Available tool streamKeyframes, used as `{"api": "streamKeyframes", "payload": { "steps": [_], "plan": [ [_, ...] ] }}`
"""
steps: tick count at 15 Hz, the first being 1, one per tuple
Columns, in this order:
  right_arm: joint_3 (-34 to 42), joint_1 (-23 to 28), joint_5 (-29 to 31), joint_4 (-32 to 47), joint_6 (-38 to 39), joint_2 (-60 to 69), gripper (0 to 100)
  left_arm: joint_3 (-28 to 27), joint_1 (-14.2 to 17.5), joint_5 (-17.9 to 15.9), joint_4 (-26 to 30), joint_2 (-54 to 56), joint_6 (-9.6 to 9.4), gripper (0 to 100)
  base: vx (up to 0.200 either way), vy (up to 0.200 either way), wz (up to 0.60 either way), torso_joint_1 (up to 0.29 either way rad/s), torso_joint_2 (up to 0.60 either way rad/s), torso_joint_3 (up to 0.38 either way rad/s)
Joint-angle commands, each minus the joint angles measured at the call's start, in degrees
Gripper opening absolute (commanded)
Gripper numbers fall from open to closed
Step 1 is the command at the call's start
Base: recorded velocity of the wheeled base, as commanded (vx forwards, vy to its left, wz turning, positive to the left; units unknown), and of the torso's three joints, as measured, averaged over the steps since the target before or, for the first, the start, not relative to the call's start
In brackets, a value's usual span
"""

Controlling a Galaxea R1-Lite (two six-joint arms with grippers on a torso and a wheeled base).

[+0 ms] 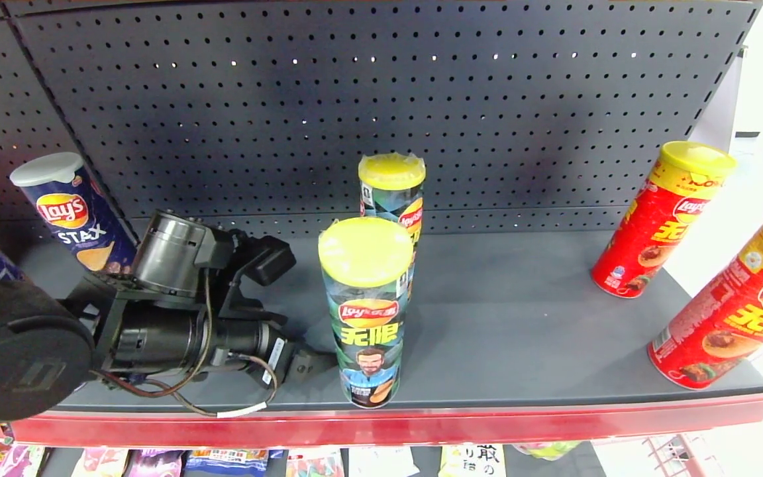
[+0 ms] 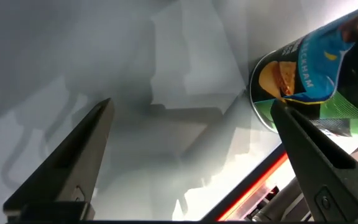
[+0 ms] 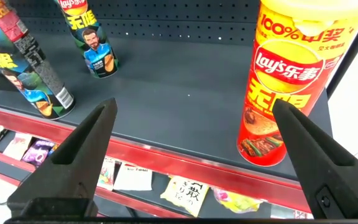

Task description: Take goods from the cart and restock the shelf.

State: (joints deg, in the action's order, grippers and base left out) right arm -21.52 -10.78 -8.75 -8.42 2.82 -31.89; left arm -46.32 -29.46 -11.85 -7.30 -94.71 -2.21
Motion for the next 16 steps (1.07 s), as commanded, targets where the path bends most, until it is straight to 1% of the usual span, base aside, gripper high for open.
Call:
{"api": "streamKeyframes", "payload": {
  "steps": [1,6,8,9,10,13,14,16],
  "plan": [
    [0.0,0.0,0.0,0.0,0.0,-0.4,100,-0.9,-0.4,0.0,-0.1,-1.3,0.1,100,0.0,0.0,0.0,0.0,0.0,0.0],
    [-0.1,0.0,0.1,0.0,0.0,-0.3,100,-1.3,-1.6,0.2,0.0,-1.7,0.36,100,0.0,0.0,0.0,0.0,0.0,0.0],
    [0.0,0.0,0.0,0.0,0.0,-0.3,100,-0.9,-1.6,0.2,0.1,-1.4,0.36,100,0.0,0.0,0.0,0.0,0.0,0.0],
    [0.2,0.0,-0.3,0.1,0.0,-0.3,100,0.0,-0.9,0.7,0.0,-0.1,0.36,100,0.0,0.0,0.0,0.0,0.0,0.0],
    [0.6,-0.2,-0.4,0.1,-0.1,-0.4,100,1.3,0.3,1.2,0.1,2.1,0.36,100,0.0,0.0,0.0,0.0,0.0,0.0],
    [4.4,-0.5,-0.3,0.1,-0.5,0.3,100,6.4,7.3,1.7,0.2,15.6,0.27,100,0.0,0.0,0.0,0.0,0.0,0.0],
    [6.0,-0.5,-0.3,0.2,-1.5,2.7,100,8.2,9.0,2.2,1.3,23.2,0.36,100,0.0,0.0,0.0,0.0,0.0,0.0],
    [7.9,-0.2,0.0,0.2,-2.8,5.7,100,11.5,10.7,3.8,6.4,34.5,0.45,100,0.0,0.0,0.0,0.0,0.0,0.0]
  ]
}}
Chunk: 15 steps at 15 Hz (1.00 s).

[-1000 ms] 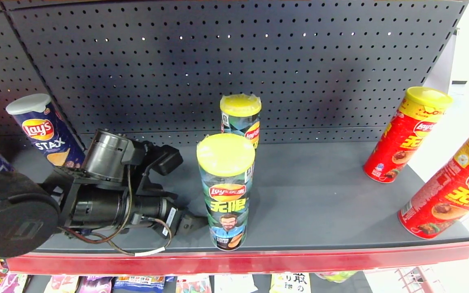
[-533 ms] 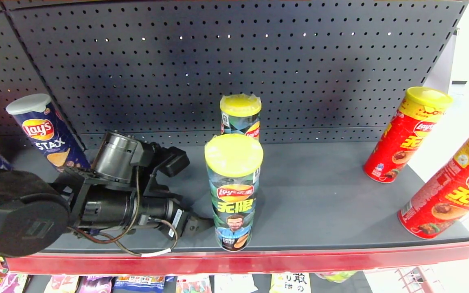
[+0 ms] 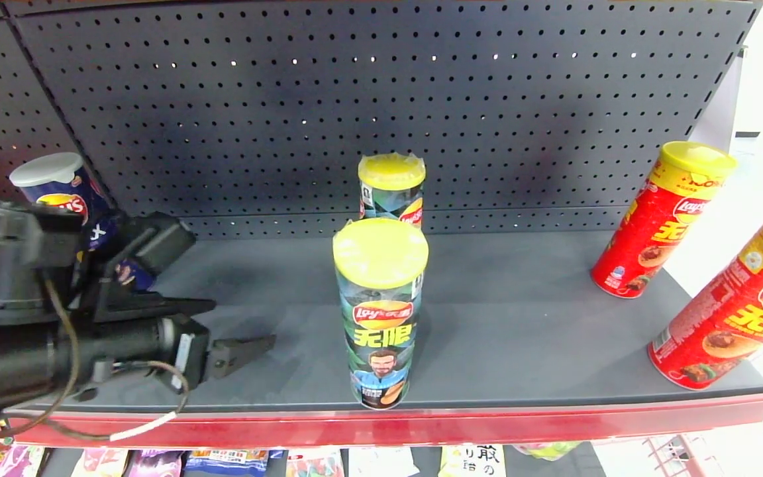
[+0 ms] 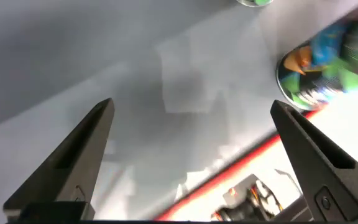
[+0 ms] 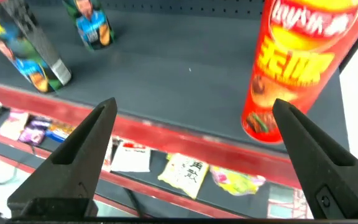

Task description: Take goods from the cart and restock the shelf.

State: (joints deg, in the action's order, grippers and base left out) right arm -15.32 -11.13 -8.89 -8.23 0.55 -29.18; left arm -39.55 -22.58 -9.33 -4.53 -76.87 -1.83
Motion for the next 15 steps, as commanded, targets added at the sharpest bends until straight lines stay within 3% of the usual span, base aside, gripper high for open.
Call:
{"api": "streamKeyframes", "payload": {
  "steps": [1,2,3,5,6,7,8,9,10,12,13,14,15],
  "plan": [
    [2.7,0.9,0.6,0.1,-0.7,5.8,100,7.9,4.2,4.5,11.8,29.3,0.07,100,0.0,0.0,0.0,0.0,0.0,0.0],
    [3.0,1.3,1.0,0.1,-0.7,6.6,100,8.7,4.3,5.8,14.6,32.9,0.07,100,0.0,0.0,0.0,0.0,0.0,0.0],
    [4.5,3.7,4.4,0.9,-1.8,9.0,100,11.2,4.4,11.5,22.6,44.3,0.6,100,0.0,0.0,0.0,0.0,0.0,0.0],
    [5.0,6.2,8.4,4.6,-2.0,12.4,100,14.0,6.0,16.8,30.2,55.4,2.18,100,0.0,0.0,0.0,0.0,0.0,0.0],
    [5.2,7.7,10.3,10.4,-2.0,16.7,100,15.1,11.8,17.9,36.7,61.9,2.36,100,0.0,0.0,0.0,0.0,0.0,0.0],
    [5.3,8.3,10.6,13.2,-2.0,19.0,100,15.6,15.5,17.9,38.1,63.3,2.44,100,0.0,0.0,0.0,0.0,0.0,0.0],
    [5.7,8.8,10.5,18.2,-2.2,23.9,100,18.1,23.4,17.6,37.8,64.9,3.5,100,0.0,0.0,0.0,0.0,0.0,0.0],
    [7.1,9.1,10.7,18.8,-2.8,25.8,100,20.1,27.9,17.4,36.4,67.1,3.59,100,0.0,0.0,0.0,0.0,0.0,0.0],
    [7.6,9.7,10.9,18.6,-3.0,26.1,100,21.0,29.0,17.2,35.7,68.3,3.59,100,0.0,0.0,0.0,0.0,0.0,0.0],
    [9.3,11.0,10.0,18.2,-3.7,28.9,100,26.0,29.5,13.5,29.1,71.6,3.76,100,0.0,0.0,0.0,0.0,0.0,0.0],
    [9.4,11.0,9.2,18.2,-2.7,29.1,100,29.3,29.5,9.5,20.5,71.6,3.94,100,0.0,0.0,0.0,0.0,0.0,0.0],
    [9.6,11.0,8.9,18.1,-2.3,29.1,100,36.1,29.5,3.4,9.5,71.6,3.76,100,0.0,0.0,0.0,0.0,0.0,0.0],
    [10.9,11.0,8.9,14.7,-2.0,29.1,100,38.3,29.5,2.8,3.7,71.6,4.2,100,0.0,0.0,0.0,0.0,0.0,0.0]
  ]
}}
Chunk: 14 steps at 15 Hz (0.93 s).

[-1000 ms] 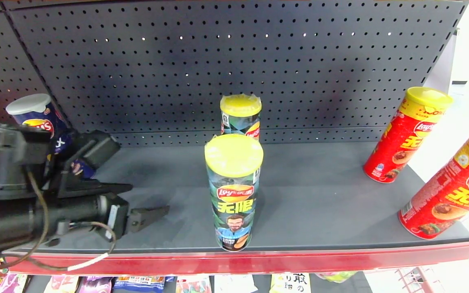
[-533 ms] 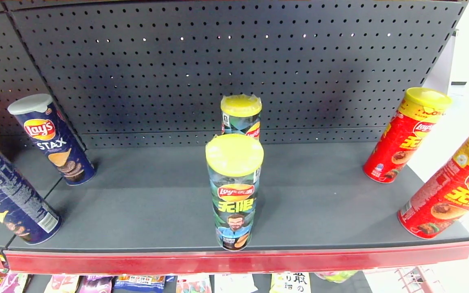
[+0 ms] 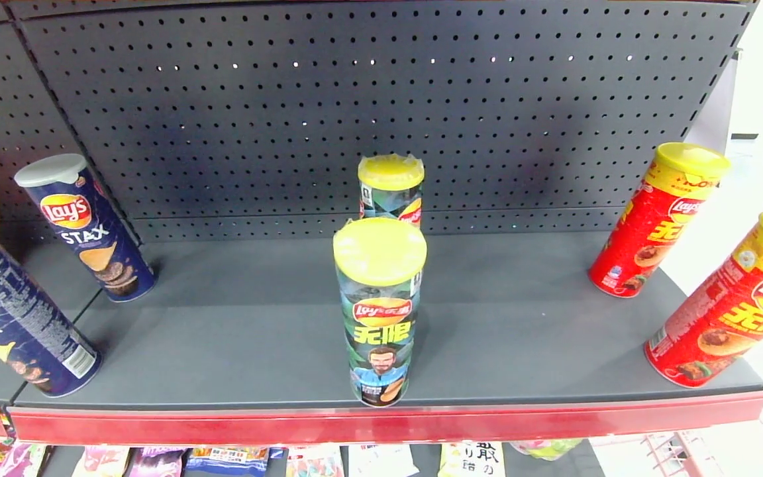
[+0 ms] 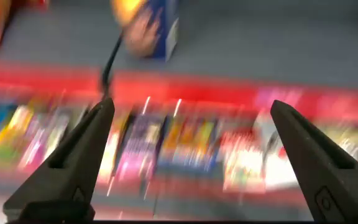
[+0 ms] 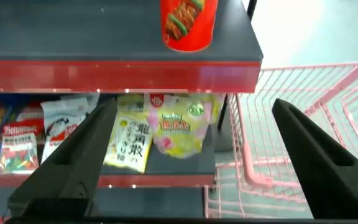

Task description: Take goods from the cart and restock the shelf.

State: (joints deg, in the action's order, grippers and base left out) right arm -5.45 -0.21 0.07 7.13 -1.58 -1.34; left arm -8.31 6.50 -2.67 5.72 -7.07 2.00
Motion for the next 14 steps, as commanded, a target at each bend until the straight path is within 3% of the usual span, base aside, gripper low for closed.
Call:
{"api": "streamKeyframes", "payload": {
  "steps": [1,3,4,5,7,8,9,10,11,13,14],
  "plan": [
    [4.4,0.1,-0.1,-7.1,0.9,1.3,100,7.1,0.4,-3.6,-6.2,1.8,0.2,100,0.0,0.0,0.0,0.0,0.0,0.0],
    [5.4,0.2,0.6,-7.7,2.9,1.3,100,7.1,0.4,3.2,-6.2,1.8,0.11,100,0.0,0.0,0.0,0.0,0.0,0.0],
    [5.3,0.1,0.2,-6.7,1.7,1.3,100,7.4,0.4,11.0,-6.8,1.8,1.25,100,0.0,0.0,0.0,0.0,0.0,0.0],
    [5.3,0.1,-0.2,-6.7,1.1,1.3,100,7.6,0.4,10.8,-7.6,1.8,1.96,100,0.0,0.0,0.0,0.0,0.0,0.0],
    [5.4,0.1,-1.9,-6.9,1.5,1.3,100,8.3,0.4,1.4,-9.4,1.8,2.04,100,0.0,0.0,0.0,0.0,0.0,0.0],
    [5.4,0.1,-1.9,-6.9,1.3,1.3,100,8.3,0.4,1.4,-9.2,1.8,2.31,100,0.0,0.0,0.0,0.0,0.0,0.0],
    [5.4,0.1,-1.8,-6.8,1.2,1.3,100,8.3,1.9,4.0,-9.2,0.7,2.13,100,0.0,0.0,0.0,0.0,0.0,0.0],
    [5.4,0.1,-1.7,-6.8,1.4,1.3,100,8.3,6.9,7.7,-9.3,0.2,2.31,100,0.0,0.0,0.0,0.0,0.0,0.0],
    [5.4,0.1,-1.7,-6.8,1.4,1.3,100,8.3,8.5,6.7,-9.3,0.9,2.48,100,0.0,0.0,0.0,0.0,0.0,0.0],
    [5.4,0.1,-1.5,-6.8,1.4,1.3,100,8.3,8.6,-9.6,-11.8,1.9,0.9,100,0.0,0.0,0.0,0.0,0.0,0.0],
    [5.4,0.1,-1.5,-6.8,1.3,1.3,100,8.3,8.6,-12.0,-11.1,1.9,0.64,100,0.0,0.0,0.0,0.0,0.0,0.0]
  ]
}}
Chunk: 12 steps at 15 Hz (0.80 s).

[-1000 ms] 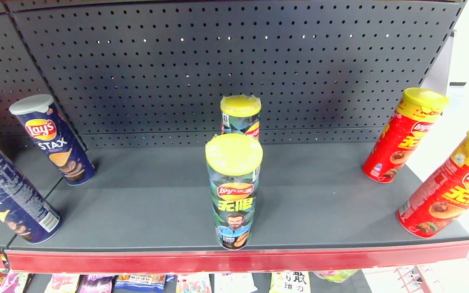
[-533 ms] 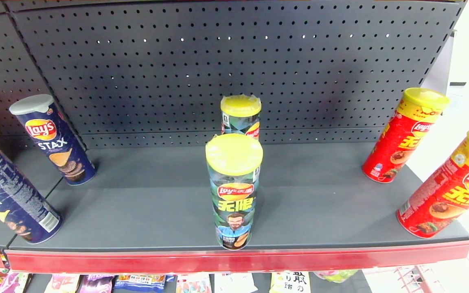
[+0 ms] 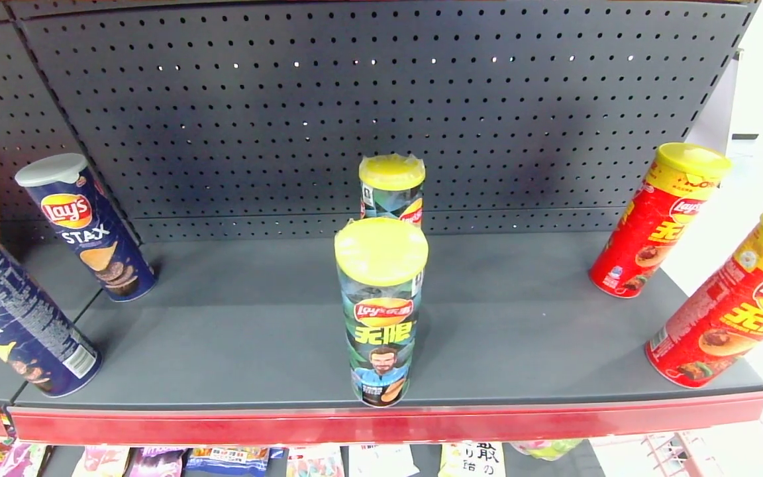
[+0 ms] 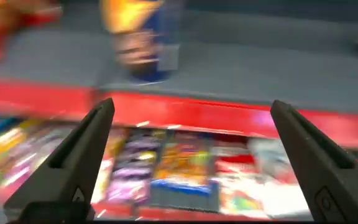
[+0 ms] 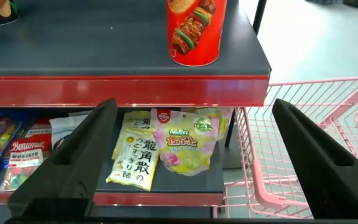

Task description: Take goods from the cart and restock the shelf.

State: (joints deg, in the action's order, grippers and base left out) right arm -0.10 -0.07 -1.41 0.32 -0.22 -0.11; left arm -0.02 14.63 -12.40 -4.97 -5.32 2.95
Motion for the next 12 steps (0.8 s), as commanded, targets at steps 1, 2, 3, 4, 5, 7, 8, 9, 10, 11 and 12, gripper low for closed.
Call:
{"api": "streamKeyframes", "payload": {
  "steps": [1,2,3,4,5,7,8,9,10,11,12],
  "plan": [
    [0.0,0.0,0.0,0.0,0.0,0.0,100,-0.2,0.5,-2.0,3.2,0.2,-3.65,100,0.0,0.0,0.0,0.0,0.0,0.0],
    [0.0,0.0,0.0,0.0,0.0,0.0,100,-0.5,0.9,-1.2,3.7,0.5,-6.99,100,0.0,0.0,0.0,0.0,0.0,0.0],
    [0.0,0.0,0.0,0.0,0.0,0.0,100,-0.4,3.0,1.8,3.7,0.7,-6.03,100,0.0,0.0,0.0,0.0,0.0,0.0],
    [0.0,0.0,-0.1,0.0,0.0,0.0,100,-0.3,6.4,5.7,3.2,1.4,-2.86,100,0.0,0.0,0.0,0.0,0.0,0.0],
    [0.0,0.0,-0.1,0.0,0.0,0.0,100,-0.3,9.5,6.7,2.3,3.6,2.59,100,0.0,0.0,0.0,0.0,0.0,0.0],
    [0.0,0.0,-0.1,-0.1,0.2,0.0,100,-0.3,8.8,4.8,2.3,5.3,1.36,100,0.0,0.0,0.0,0.0,0.0,0.0],
    [0.0,0.0,-0.3,-0.1,0.1,0.0,100,-0.3,8.0,3.1,2.6,5.3,-0.66,100,0.0,0.0,0.0,0.0,0.0,0.0],
    [0.1,0.0,-0.4,0.0,0.0,0.0,100,-0.3,8.0,3.2,2.6,5.3,-0.66,100,0.0,0.0,0.0,0.0,0.0,0.0],
    [0.1,0.0,-0.4,-0.1,0.0,0.0,100,-0.4,8.0,2.8,2.6,5.3,-0.66,100,0.0,0.0,0.0,0.0,0.0,0.0],
    [0.1,0.0,-0.4,-0.1,0.2,0.0,100,-0.4,6.1,0.6,2.7,5.3,-0.14,100,0.0,0.0,0.0,0.0,0.0,0.0],
    [0.1,0.0,-0.4,-0.1,0.2,0.0,100,-0.5,4.2,-1.0,2.7,5.3,0.04,100,0.0,0.0,0.0,0.0,0.0,0.0]
  ]
}}
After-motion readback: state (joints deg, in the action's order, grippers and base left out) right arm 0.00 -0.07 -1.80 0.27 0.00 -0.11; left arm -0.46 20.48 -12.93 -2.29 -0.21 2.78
